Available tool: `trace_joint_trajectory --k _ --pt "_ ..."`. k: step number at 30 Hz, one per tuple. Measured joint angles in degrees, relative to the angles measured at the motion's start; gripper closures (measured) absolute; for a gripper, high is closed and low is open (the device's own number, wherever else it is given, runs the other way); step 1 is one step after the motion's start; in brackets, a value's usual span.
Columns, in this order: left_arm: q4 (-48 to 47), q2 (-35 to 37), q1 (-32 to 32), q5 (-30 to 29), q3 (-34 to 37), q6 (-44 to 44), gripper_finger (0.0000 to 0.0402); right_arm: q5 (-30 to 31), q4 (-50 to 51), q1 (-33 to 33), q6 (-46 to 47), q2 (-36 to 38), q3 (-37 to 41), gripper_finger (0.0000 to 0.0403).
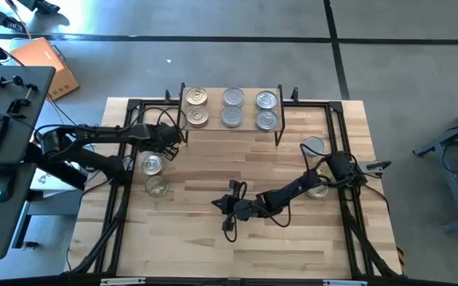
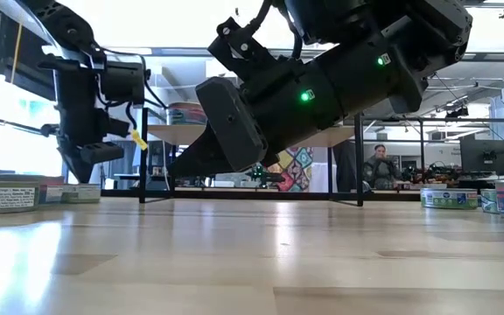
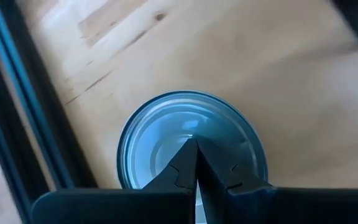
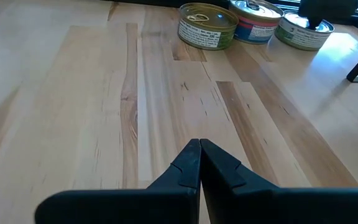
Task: Stack canned seafood by type on shelf
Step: Stack the left green and white tuna can on top of the green and white tuna can on the shelf
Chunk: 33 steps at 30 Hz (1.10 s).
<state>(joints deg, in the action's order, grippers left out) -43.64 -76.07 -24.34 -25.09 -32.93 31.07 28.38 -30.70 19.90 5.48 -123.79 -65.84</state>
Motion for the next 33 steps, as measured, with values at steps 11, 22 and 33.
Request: trace_joint_trajectory --k 11,22,33 --pt "-2.95 0.33 6.27 1.01 0.09 4.72 0.0402 -0.05 0.00 0.00 0.01 0.00 0.00 0.0403" --pt "-3.82 0.28 15.48 1.67 0.15 8.47 0.0401 -0.07 0.75 0.13 -0.40 0.35 0.00 0.0403" --pt "1.91 0.26 29.65 3.95 0.15 12.88 0.0401 0.47 19.49 2.30 3.57 10.41 0.02 0.0403"
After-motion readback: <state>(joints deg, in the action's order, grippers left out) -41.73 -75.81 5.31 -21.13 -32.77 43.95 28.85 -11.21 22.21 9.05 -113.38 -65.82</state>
